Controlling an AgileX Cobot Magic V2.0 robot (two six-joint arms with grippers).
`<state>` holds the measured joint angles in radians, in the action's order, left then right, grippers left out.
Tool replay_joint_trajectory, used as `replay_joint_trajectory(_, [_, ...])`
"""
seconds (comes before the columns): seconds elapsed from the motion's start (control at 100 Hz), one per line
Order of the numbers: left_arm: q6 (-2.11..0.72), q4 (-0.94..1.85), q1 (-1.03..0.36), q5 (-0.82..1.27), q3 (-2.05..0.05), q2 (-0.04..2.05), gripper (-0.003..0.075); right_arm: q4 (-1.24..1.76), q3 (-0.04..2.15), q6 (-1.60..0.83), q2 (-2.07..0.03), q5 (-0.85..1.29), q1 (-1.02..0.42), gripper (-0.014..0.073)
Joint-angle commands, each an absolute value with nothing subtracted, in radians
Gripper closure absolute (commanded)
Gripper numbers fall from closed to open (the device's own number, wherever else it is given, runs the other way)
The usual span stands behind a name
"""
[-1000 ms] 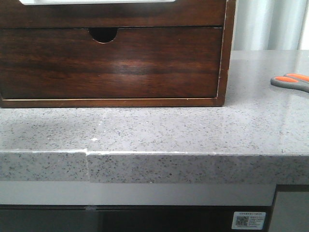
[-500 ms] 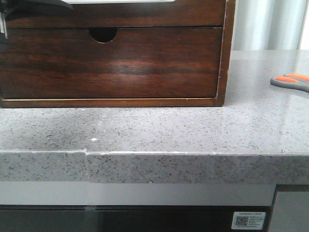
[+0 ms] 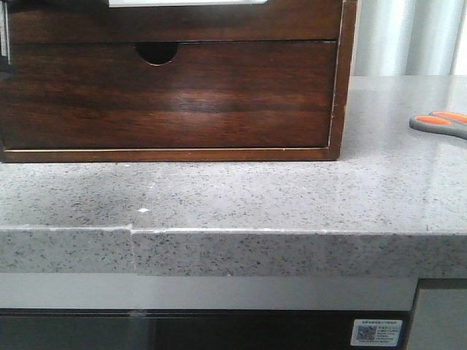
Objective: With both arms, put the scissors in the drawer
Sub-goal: 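Pull the wooden drawer open toward the robot with the left gripper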
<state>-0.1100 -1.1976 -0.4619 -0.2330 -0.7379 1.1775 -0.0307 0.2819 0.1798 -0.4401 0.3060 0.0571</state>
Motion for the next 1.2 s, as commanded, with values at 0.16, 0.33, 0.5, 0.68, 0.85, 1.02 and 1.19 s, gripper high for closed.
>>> replay_joint_trajectory(0.16, [-0.057,-1.132,-0.517,-0.283,-0.744,1.120,0.0738,-0.033,0.308,0.172,-0.451,0.225,0.055,0.0655])
replay_joint_trajectory(0.33, [-0.057,-1.132,-0.519,-0.283,-0.681,1.055,0.0738,-0.033,0.308,0.172,-0.451,0.225,0.055,0.0655])
replay_joint_trajectory(0.5, [-0.057,-1.132,-0.519,-0.314,-0.605,0.957,0.0738,-0.033,0.308,0.172,-0.451,0.225,0.055,0.0655])
replay_joint_trajectory(0.68, [-0.056,-1.132,-0.519,-0.373,-0.530,0.851,0.0738,-0.033,0.308,0.172,-0.451,0.225,0.055,0.0655])
replay_joint_trajectory(0.85, [-0.056,-1.132,-0.519,-0.381,-0.496,0.796,0.0738,-0.033,0.308,0.172,-0.451,0.225,0.055,0.0655])
replay_joint_trajectory(1.02, [-0.056,-1.132,-0.519,-0.377,-0.496,0.798,0.0718,-0.033,0.308,0.172,-0.451,0.225,0.055,0.0655])
replay_joint_trajectory(1.19, [-0.056,-1.132,-0.519,-0.379,-0.496,0.816,0.0542,-0.033,0.308,0.172,-0.451,0.227,0.055,0.0655])
